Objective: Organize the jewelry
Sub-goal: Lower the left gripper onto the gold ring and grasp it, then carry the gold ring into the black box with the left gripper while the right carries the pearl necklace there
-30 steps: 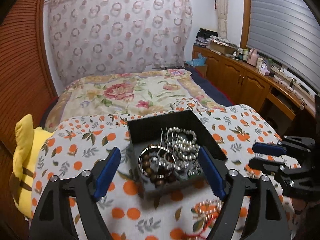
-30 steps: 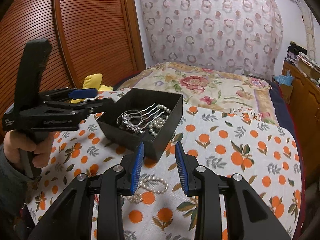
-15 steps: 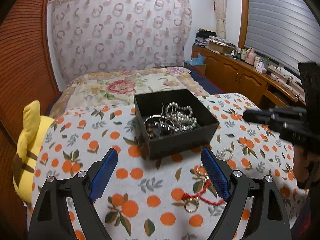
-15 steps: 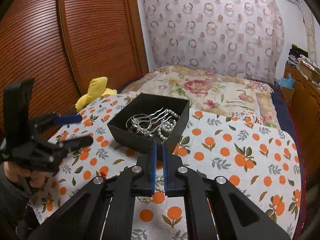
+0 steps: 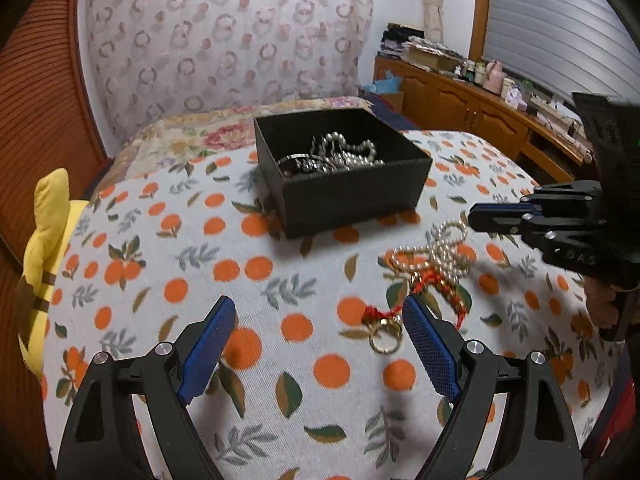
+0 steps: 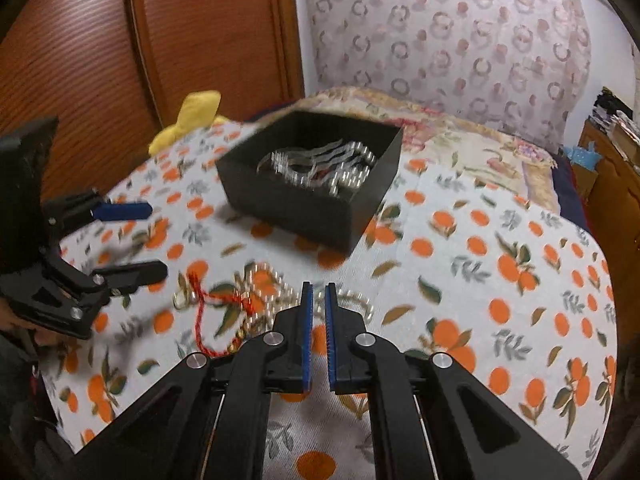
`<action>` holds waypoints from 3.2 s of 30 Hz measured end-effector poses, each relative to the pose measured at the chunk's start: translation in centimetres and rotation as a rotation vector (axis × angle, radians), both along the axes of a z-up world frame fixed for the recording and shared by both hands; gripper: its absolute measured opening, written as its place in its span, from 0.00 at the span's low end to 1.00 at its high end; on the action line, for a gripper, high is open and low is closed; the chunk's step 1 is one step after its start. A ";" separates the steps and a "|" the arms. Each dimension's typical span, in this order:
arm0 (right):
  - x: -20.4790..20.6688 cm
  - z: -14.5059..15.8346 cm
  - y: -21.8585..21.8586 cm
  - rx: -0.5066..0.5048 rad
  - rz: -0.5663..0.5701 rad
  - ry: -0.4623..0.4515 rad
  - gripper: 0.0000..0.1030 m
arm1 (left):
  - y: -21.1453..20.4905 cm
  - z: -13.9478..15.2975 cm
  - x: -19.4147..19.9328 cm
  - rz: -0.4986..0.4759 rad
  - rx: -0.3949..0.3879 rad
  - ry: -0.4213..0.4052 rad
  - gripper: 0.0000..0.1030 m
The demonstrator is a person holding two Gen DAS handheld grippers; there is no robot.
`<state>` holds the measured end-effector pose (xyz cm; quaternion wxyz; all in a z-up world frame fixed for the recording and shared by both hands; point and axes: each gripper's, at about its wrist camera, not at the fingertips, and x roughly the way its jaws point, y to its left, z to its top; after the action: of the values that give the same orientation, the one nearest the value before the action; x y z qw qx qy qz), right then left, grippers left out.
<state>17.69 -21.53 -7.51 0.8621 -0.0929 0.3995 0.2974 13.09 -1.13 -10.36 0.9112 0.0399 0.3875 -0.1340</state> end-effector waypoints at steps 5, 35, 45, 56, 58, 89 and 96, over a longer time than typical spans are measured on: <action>0.7 -1.4 0.2 -0.077 -0.021 -0.001 0.14 | -0.1 -0.5 -0.5 -0.013 -0.010 0.017 0.80; 1.3 0.1 -2.4 -0.126 -0.125 -0.087 0.05 | -2.6 -1.5 -1.4 -0.090 0.012 0.059 0.54; 0.0 4.5 -4.3 -0.069 -0.150 -0.175 0.05 | -3.5 -1.9 -0.2 -0.095 0.022 0.065 0.29; -1.6 7.8 -4.0 -0.024 -0.133 -0.244 0.05 | -2.3 -1.8 -1.2 -0.066 0.025 0.048 0.18; -1.9 8.6 -3.8 -0.017 -0.126 -0.260 0.05 | -1.7 -1.4 -1.2 -0.051 0.011 0.041 0.18; -1.4 17.3 -0.4 0.050 -0.052 -0.406 0.05 | -0.6 6.6 1.2 0.000 -0.046 -0.136 0.18; 1.0 20.1 1.2 0.065 -0.028 -0.450 0.05 | -0.6 7.0 3.5 0.004 -0.048 -0.137 0.18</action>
<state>18.65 -20.35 12.62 0.9361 -0.1237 0.1885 0.2698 16.62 -1.72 -3.33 0.9365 0.0263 0.3210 -0.1385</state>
